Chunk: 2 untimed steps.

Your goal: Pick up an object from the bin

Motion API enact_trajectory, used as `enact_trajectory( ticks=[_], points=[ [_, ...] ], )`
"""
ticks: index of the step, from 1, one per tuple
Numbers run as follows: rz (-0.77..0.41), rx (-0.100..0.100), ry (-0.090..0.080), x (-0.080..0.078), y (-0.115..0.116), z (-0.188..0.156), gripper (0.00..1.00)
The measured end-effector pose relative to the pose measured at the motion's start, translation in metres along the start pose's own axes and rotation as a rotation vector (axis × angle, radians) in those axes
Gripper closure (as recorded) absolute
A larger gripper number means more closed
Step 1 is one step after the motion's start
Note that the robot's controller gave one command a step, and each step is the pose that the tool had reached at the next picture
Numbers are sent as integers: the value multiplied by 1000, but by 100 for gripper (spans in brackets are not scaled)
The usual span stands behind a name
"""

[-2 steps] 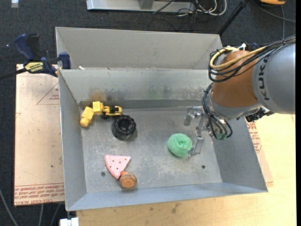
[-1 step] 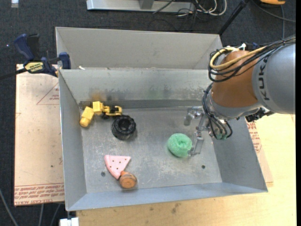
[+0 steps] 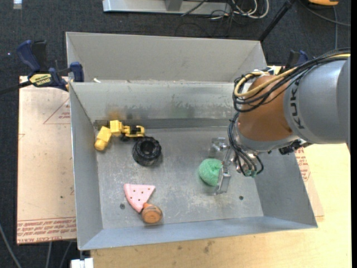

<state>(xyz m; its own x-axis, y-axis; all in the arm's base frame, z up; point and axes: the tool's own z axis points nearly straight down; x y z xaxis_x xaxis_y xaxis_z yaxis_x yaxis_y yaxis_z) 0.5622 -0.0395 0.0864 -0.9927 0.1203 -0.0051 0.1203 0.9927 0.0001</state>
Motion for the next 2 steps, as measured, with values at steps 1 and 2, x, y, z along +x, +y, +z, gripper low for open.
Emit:
enact_trajectory(
  ticks=[1, 2],
  points=[
    [181, 0, 5, 26, 4, 17, 100],
    [181, 0, 5, 26, 4, 17, 100]
  ],
)
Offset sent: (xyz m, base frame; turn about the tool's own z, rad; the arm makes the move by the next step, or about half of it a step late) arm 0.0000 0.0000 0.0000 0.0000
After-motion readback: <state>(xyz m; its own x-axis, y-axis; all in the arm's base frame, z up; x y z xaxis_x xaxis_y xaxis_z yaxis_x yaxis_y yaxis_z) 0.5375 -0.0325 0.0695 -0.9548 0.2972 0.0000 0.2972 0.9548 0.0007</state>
